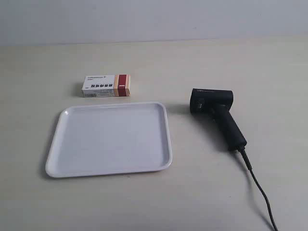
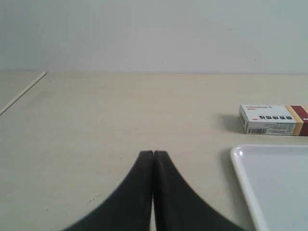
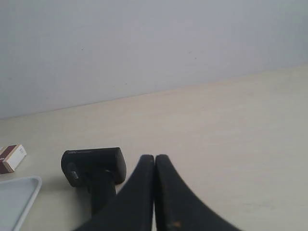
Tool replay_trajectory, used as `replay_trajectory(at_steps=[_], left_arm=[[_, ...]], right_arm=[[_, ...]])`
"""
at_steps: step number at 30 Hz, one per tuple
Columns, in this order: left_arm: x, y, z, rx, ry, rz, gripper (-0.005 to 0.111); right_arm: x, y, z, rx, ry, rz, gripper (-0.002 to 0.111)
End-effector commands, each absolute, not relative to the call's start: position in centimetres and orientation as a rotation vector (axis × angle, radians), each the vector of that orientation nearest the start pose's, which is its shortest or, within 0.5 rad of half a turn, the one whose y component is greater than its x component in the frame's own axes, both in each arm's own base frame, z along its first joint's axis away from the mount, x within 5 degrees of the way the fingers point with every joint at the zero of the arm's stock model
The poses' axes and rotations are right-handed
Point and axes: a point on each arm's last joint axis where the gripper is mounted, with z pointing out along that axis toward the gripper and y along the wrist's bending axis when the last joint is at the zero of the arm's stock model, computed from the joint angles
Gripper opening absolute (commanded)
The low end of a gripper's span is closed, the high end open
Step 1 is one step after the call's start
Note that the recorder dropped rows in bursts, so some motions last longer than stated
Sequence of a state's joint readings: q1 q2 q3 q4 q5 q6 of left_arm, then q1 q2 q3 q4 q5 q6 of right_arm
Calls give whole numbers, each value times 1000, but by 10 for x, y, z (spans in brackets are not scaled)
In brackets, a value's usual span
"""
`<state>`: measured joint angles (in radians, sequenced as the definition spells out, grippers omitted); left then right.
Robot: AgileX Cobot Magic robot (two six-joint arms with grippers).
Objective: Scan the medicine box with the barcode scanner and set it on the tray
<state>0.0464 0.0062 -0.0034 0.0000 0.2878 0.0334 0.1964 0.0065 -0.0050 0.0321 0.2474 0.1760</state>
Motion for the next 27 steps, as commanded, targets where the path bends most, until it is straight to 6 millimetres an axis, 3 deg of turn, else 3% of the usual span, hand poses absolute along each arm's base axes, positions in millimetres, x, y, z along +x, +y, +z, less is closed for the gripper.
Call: replay_trajectory(at_steps=[1, 11, 17, 22, 24, 27], left_arm=[[55, 2, 188, -19, 1765, 50, 3], [55, 2, 188, -19, 1765, 50, 3], [56, 2, 196, -59, 1677, 4, 3], [55, 5, 219, -416, 1364, -359, 3], [54, 6, 223, -418, 1338, -361, 3], [46, 7, 257, -395, 1219, -371, 2]], right_arm=[[54, 11, 192, -2, 1731, 300, 0], [54, 11, 192, -2, 1731, 300, 0], [54, 11, 192, -2, 1726, 301, 0], [55, 12, 208, 131, 1551, 464, 0], [55, 10, 218, 171, 1444, 500, 0], [54, 9, 222, 199, 1390, 523, 0]])
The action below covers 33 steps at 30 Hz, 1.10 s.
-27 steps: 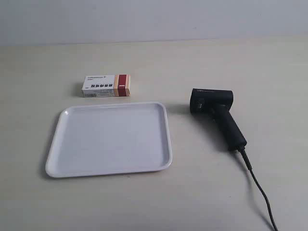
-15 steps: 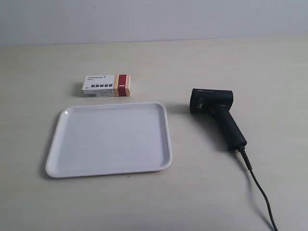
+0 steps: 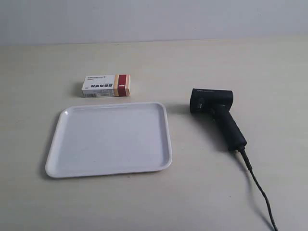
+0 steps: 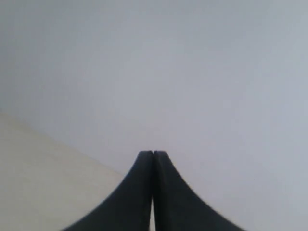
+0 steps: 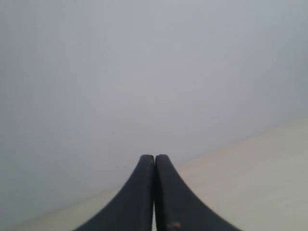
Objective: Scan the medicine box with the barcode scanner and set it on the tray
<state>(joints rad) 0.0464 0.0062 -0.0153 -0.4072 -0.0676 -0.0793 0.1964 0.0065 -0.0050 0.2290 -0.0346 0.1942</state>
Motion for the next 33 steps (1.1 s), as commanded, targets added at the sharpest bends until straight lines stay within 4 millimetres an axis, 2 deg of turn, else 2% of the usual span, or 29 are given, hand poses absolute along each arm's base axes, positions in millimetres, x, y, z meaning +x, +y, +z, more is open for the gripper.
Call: replay_trajectory(at_steps=[1, 4, 6, 10, 12, 14, 18, 19, 20, 21, 22, 23, 24, 26, 28, 30, 33], left_arm=[[45, 6, 268, -383, 1198, -366, 0], [51, 7, 298, -344, 1180, -311, 0], [68, 8, 311, -342, 1247, -289, 0], [122, 7, 325, -322, 1498, -240, 0], [153, 3, 326, -300, 1649, -242, 0], [190, -7, 322, -207, 1835, -225, 0], [253, -41, 307, 118, 2151, -196, 0], [281, -63, 298, 378, 2246, -157, 0], [292, -71, 297, 510, 2265, -132, 0], [314, -89, 284, 768, 2292, -95, 0], [324, -95, 276, 838, 2299, -88, 0], [341, -108, 261, 934, 2280, -75, 0], [349, -112, 254, 976, 2258, -55, 3], [370, -121, 237, 1014, 2212, -24, 20], [391, -128, 222, 1057, 2226, -18, 52], [400, -133, 218, 1188, 2234, -30, 65], [413, -144, 220, 1388, 2244, -131, 69]], right_arm=[[54, 9, 222, 195, 1393, 519, 0], [54, 9, 225, 193, 1387, 521, 0], [54, 9, 225, 194, 1397, 520, 0], [60, 10, 222, 197, 1469, 510, 0], [62, 11, 219, 199, 1512, 506, 0], [64, 12, 216, 200, 1555, 502, 0], [66, 13, 211, 200, 1611, 499, 0], [66, 14, 209, 199, 1632, 498, 0], [66, 14, 209, 199, 1639, 499, 0], [66, 14, 207, 197, 1655, 499, 0], [66, 14, 207, 197, 1661, 499, 0], [66, 14, 206, 197, 1665, 499, 0], [66, 15, 206, 196, 1667, 499, 0], [66, 15, 206, 196, 1672, 499, 0], [66, 15, 206, 196, 1672, 499, 0], [66, 15, 206, 198, 1670, 500, 0], [66, 14, 206, 192, 1664, 495, 0]])
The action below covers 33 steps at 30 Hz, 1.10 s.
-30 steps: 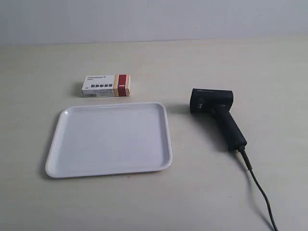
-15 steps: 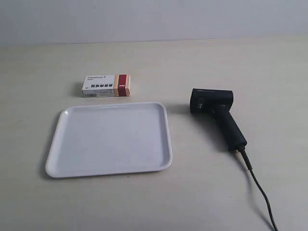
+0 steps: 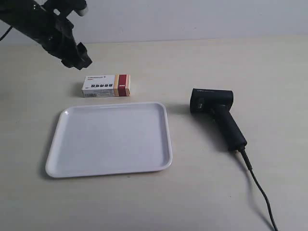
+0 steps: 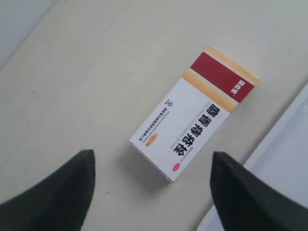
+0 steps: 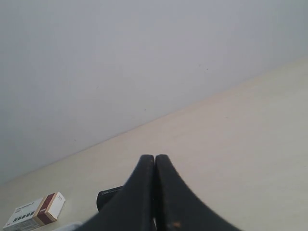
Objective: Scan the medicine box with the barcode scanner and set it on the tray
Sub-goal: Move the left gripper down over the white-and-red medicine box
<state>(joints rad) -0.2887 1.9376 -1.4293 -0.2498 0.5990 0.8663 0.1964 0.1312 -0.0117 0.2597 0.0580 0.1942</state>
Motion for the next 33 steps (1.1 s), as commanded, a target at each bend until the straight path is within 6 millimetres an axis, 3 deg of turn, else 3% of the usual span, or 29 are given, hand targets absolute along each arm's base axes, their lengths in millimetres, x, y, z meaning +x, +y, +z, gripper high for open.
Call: replay_trajectory(at_steps=[1, 8, 16, 33], left_arm=[[418, -149, 220, 1495, 2206, -162, 69], [438, -167, 197, 1644, 2138, -169, 69], [441, -189, 177, 1763, 2058, -160, 69], [454, -195, 135, 1777, 2012, -95, 69]], right_arm=[[66, 14, 206, 187, 1665, 490, 0], [66, 14, 206, 180, 1664, 483, 0], [66, 14, 206, 180, 1664, 483, 0], [66, 14, 206, 180, 1664, 483, 0]])
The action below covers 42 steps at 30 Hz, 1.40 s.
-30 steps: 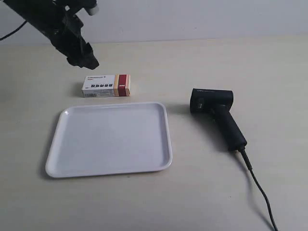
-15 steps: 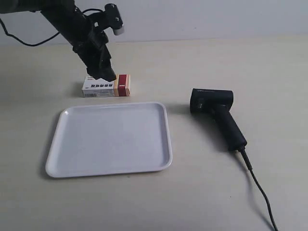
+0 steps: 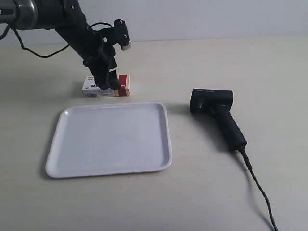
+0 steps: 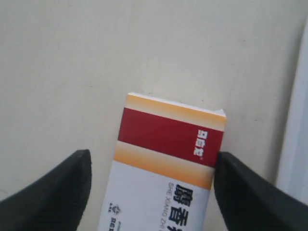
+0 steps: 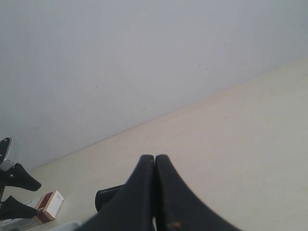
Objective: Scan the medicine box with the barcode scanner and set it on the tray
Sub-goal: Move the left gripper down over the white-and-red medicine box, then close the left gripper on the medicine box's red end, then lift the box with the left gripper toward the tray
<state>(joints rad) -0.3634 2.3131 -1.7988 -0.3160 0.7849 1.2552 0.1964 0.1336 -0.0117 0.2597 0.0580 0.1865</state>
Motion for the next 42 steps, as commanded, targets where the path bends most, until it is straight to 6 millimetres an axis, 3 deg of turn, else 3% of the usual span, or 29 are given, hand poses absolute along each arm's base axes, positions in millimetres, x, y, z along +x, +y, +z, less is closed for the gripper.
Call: replay_trajectory(at_steps=[1, 11, 14, 19, 20, 23, 26, 30, 34, 36, 38, 42], left_arm=[[454, -195, 133, 1781, 2012, -96, 69], [461, -199, 115, 1781, 2053, -131, 66], [462, -199, 110, 1779, 2064, -137, 50], [462, -199, 111, 1780, 2060, -125, 8], [463, -199, 115, 1773, 2053, -118, 0], [463, -199, 139, 1697, 2061, -105, 0], [461, -197, 178, 1569, 2068, -99, 0], [447, -192, 250, 1315, 2095, -129, 0], [417, -180, 315, 979, 2251, -283, 0], [401, -176, 327, 927, 2320, -341, 0], [381, -168, 326, 856, 2362, -374, 0], [332, -154, 316, 646, 2304, -504, 0]], right_arm=[[66, 14, 206, 180, 1664, 483, 0], [66, 14, 206, 180, 1664, 483, 0], [66, 14, 206, 180, 1664, 483, 0], [66, 14, 206, 181, 1660, 483, 0], [66, 14, 207, 179, 1658, 482, 0], [66, 14, 207, 170, 1650, 472, 0], [66, 14, 208, 169, 1646, 471, 0], [67, 14, 208, 169, 1649, 467, 0], [74, 15, 209, 168, 1710, 450, 0], [82, 19, 210, 153, 1787, 445, 0], [100, 30, 210, 71, 1907, 447, 0], [151, 76, 201, -226, 2219, 407, 0]])
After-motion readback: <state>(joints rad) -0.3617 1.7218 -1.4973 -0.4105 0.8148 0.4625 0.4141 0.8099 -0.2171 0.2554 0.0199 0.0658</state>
